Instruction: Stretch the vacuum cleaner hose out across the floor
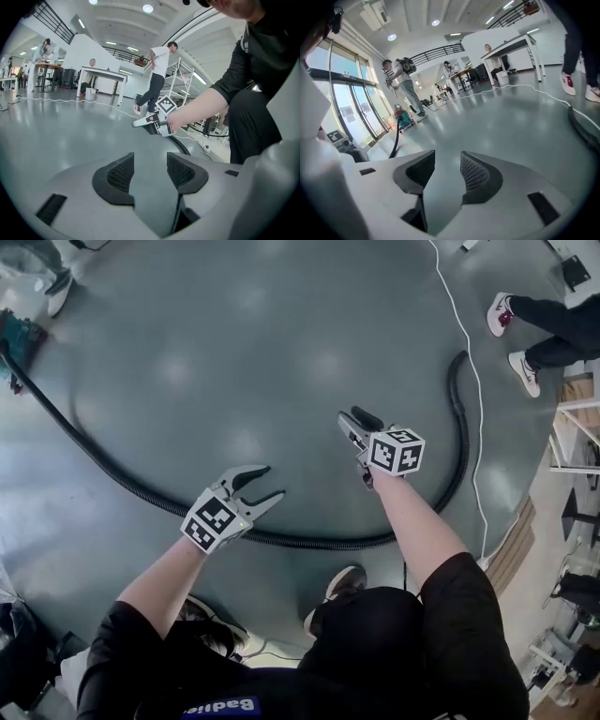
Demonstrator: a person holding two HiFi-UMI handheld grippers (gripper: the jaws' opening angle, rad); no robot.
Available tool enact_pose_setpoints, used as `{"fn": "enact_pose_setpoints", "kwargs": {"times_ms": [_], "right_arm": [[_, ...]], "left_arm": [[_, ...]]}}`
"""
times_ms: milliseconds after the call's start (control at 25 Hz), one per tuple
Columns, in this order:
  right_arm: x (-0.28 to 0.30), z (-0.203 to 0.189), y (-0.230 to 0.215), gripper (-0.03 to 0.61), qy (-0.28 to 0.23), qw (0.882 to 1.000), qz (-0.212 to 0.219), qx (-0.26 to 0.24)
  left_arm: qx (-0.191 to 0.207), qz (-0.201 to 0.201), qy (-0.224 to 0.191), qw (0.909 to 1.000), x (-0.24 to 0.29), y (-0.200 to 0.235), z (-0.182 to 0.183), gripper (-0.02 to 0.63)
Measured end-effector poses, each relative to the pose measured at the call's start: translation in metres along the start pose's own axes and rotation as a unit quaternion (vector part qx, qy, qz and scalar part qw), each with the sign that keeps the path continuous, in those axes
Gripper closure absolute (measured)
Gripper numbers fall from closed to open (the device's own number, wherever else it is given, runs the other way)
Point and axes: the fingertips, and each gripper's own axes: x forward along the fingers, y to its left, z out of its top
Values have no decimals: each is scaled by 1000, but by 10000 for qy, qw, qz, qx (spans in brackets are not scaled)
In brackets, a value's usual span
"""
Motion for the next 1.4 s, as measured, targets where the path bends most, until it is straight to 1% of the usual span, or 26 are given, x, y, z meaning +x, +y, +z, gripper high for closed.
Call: {"fn": "enact_pose_setpoints", "kwargs": {"times_ms": [120, 240, 400, 520, 640, 720, 880, 1000, 1120, 1240, 1320, 1400], "right_arm": [[17, 35, 53, 413, 86, 9993, 206, -305], [12, 69, 106, 413, 145, 9979, 373, -513], [-5, 109, 171, 413, 218, 9951, 597, -756], [-45, 150, 223, 413, 38, 9942, 821, -689], [-112, 185, 278, 413, -114, 9940, 995, -442], [-161, 205, 312, 413, -118, 9936, 1050, -401], [-255, 243, 361, 413, -67, 9949, 927, -401], [-328, 271, 401, 413, -85, 9958, 870, -264], [-396, 308, 447, 413, -230, 9943, 973, -357], [-442, 346, 502, 413, -543, 9905, 1093, -640], [-459, 362, 538, 413, -767, 9882, 1078, -773], [-475, 362, 577, 413, -989, 9878, 957, -725]], "left_arm": [[65, 180, -175, 9997, -37, 27, 30, 394], [7, 269, -360, 9990, -79, 35, 71, 405], [40, 344, -608, 9975, -134, 30, 129, 414], [-99, 530, -752, 9957, -177, 14, 173, 419], [-378, 687, -683, 9946, -223, -21, 201, 422], [-570, 713, -625, 9939, -252, -48, 220, 422], [-864, 683, -506, 9926, -308, -100, 269, 422], [-983, 728, -523, 9911, -349, -147, 322, 422], [-988, 800, -776, 9889, -382, -190, 396, 422], [-931, 722, -1103, 9869, -412, -216, 466, 422], [-748, 509, -1251, 9880, -430, -231, 499, 422], [-506, 208, -1285, 9902, -453, -253, 514, 422]]}}
